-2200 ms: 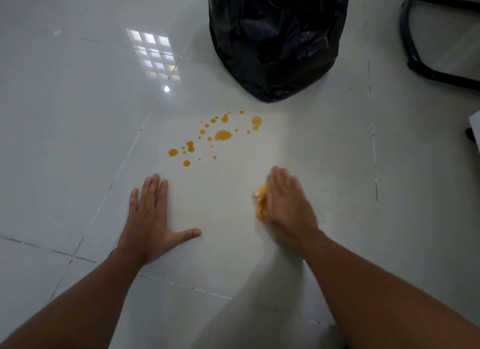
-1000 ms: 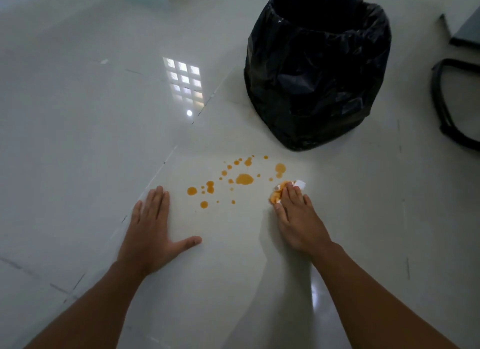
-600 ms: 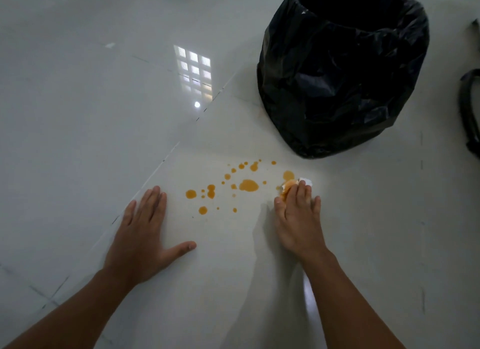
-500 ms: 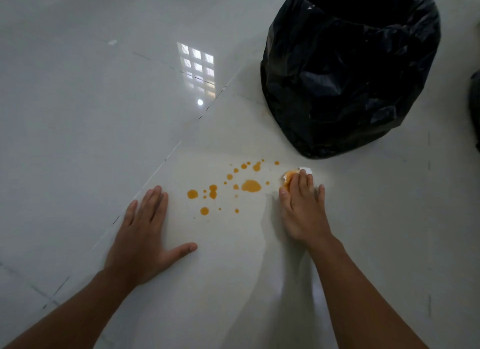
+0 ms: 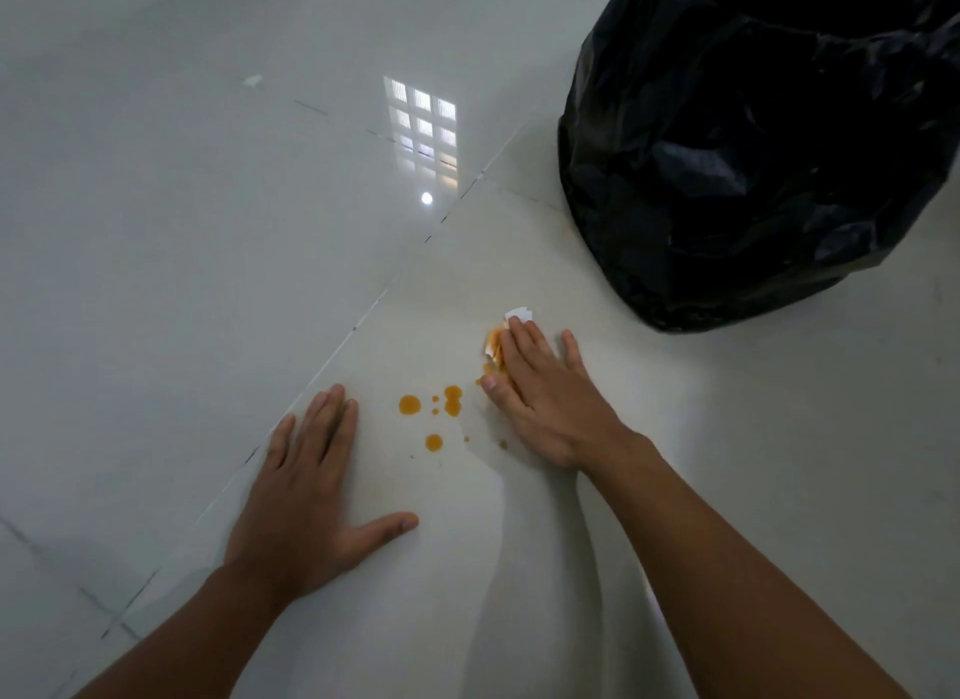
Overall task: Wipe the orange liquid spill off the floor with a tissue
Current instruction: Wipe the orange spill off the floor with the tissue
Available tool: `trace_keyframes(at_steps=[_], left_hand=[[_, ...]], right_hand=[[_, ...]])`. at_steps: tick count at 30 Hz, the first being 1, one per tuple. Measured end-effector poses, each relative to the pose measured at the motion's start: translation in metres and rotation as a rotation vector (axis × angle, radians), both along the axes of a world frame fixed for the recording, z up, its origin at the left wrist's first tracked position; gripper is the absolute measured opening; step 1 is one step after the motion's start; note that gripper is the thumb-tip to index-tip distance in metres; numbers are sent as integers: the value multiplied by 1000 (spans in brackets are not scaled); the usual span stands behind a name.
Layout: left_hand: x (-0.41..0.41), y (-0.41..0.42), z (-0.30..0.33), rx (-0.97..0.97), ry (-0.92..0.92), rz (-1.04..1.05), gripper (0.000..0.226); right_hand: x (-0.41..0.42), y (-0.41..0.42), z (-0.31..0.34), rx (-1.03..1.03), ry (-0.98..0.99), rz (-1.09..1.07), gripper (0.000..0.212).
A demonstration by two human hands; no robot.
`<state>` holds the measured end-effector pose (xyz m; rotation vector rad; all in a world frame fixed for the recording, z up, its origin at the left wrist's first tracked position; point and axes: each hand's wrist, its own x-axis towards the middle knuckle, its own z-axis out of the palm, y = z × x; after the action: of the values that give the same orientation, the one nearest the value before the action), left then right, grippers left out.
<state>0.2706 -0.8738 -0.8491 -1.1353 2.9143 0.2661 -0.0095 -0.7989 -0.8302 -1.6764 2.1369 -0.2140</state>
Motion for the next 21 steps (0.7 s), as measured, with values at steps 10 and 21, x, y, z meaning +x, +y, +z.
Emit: trace_keyframes(at_steps=[10,21], left_hand=[[3,1,1,5,2,45,127],[6,-1,0,59,67,50,138]], right_hand=[[11,-19,6,10,-71,97,63],[60,-50,11,-38,-24,348,53]])
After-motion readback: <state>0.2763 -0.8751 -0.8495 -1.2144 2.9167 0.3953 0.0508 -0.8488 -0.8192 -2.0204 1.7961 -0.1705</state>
